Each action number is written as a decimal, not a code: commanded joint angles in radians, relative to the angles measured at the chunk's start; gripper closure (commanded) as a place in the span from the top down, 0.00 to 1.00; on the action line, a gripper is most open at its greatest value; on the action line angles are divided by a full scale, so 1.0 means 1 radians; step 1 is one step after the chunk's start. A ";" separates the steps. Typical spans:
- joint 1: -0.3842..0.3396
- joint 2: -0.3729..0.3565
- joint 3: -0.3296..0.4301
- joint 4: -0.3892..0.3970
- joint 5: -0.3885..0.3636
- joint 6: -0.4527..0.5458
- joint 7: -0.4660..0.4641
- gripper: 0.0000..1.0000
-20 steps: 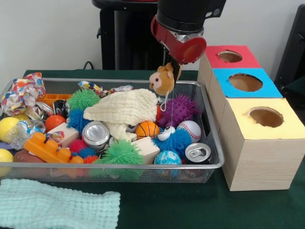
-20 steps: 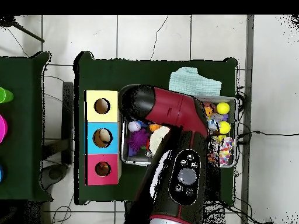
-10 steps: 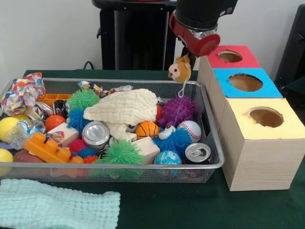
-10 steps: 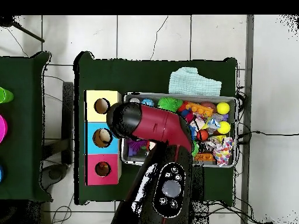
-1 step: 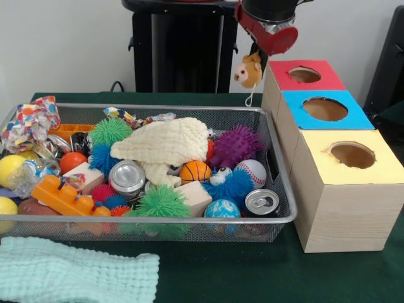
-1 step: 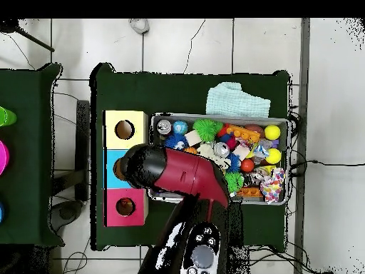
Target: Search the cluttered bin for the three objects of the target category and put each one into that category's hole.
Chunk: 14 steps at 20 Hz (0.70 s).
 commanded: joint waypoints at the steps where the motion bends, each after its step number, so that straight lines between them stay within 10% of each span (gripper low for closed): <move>1: -0.002 -0.066 0.030 0.158 0.046 0.026 0.122 0.00; 14: 0.116 -0.065 0.008 0.103 0.087 0.101 0.310 0.00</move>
